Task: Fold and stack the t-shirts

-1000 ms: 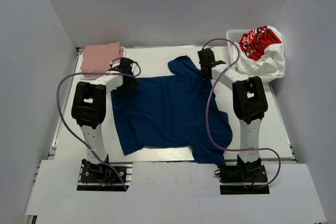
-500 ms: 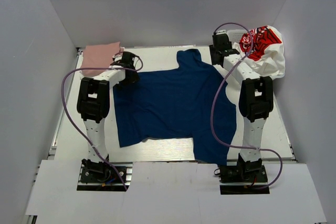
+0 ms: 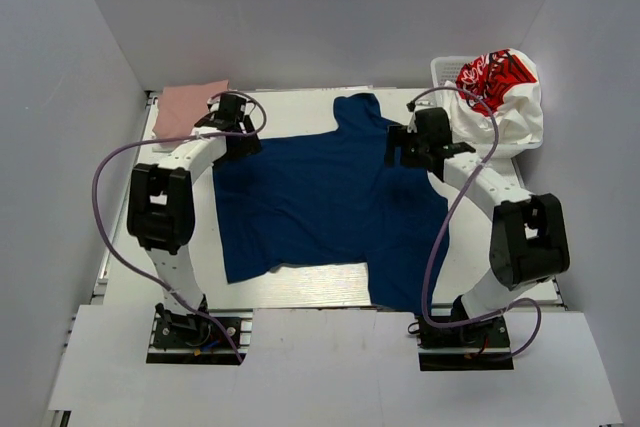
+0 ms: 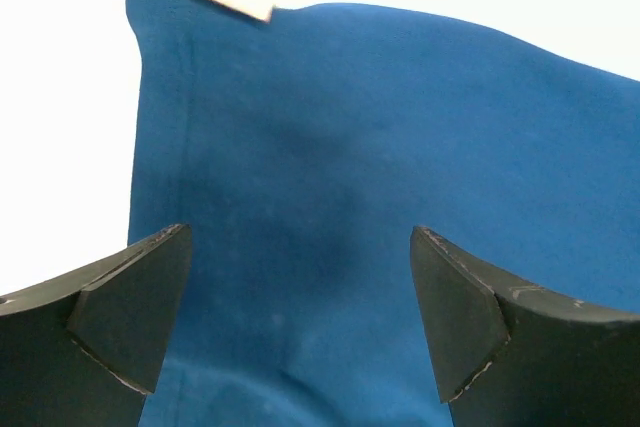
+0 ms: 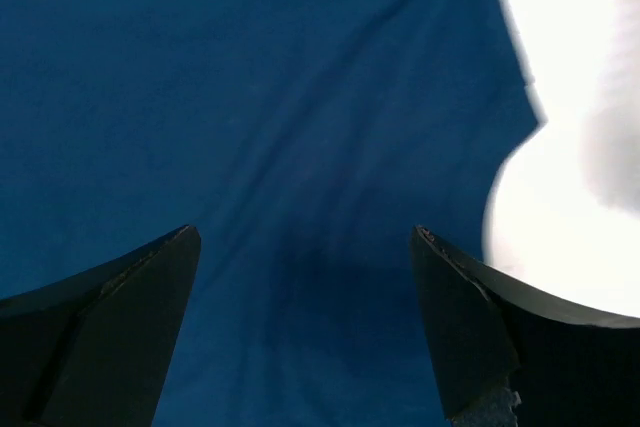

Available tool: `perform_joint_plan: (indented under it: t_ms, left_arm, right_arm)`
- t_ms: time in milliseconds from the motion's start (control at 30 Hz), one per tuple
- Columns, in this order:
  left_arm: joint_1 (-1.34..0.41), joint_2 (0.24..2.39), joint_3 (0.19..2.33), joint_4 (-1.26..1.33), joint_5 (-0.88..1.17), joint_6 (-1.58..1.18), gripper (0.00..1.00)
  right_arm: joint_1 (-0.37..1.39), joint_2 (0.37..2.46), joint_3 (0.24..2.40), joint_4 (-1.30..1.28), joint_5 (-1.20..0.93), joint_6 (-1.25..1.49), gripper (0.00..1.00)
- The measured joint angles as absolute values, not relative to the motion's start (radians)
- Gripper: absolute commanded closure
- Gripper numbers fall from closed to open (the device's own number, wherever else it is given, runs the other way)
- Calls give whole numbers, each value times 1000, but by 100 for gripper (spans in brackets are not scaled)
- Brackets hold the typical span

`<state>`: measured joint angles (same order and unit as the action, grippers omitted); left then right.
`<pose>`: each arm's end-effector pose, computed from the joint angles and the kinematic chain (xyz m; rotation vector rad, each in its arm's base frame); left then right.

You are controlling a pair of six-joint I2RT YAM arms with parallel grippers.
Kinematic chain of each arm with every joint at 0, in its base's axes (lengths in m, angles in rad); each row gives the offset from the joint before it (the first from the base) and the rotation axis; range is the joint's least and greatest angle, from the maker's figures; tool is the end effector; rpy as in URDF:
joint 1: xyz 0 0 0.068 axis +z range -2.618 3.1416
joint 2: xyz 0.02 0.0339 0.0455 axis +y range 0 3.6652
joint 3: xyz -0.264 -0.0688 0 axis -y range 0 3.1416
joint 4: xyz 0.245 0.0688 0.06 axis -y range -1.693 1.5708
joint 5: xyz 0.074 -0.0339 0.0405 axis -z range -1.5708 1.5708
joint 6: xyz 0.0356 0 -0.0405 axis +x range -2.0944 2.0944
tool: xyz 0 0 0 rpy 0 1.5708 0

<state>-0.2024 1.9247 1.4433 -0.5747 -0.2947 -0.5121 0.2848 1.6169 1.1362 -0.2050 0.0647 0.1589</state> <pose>0.4033 -0.0722 0.2068 -0.4932 2.5117 0.1203 0.3480 0.0995 0.2478 -0.1076 2.2574 0.1643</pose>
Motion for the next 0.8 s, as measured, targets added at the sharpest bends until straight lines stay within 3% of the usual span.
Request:
perform_joint_plan:
  t_ms: [200, 433, 633, 667, 800]
  left_arm:
    - [-212, 1911, 1431, -553, -243, -490, 0]
    - [-215, 2064, 1483, -550, -191, -458, 0]
    - [-218, 2191, 1672, -553, -164, -424, 0]
    - [-218, 2218, 1711, -557, -164, -415, 0]
    - [-218, 2332, 1894, -585, -164, -385, 0]
  right_arm:
    - [292, 1657, 1075, -149, 44, 208, 10]
    - [290, 1784, 1080, -96, 100, 234, 10]
    - [284, 1862, 1106, -71, 147, 268, 10]
    - [281, 1871, 1118, -72, 152, 278, 14]
    - [258, 1907, 1164, -78, 188, 322, 10]
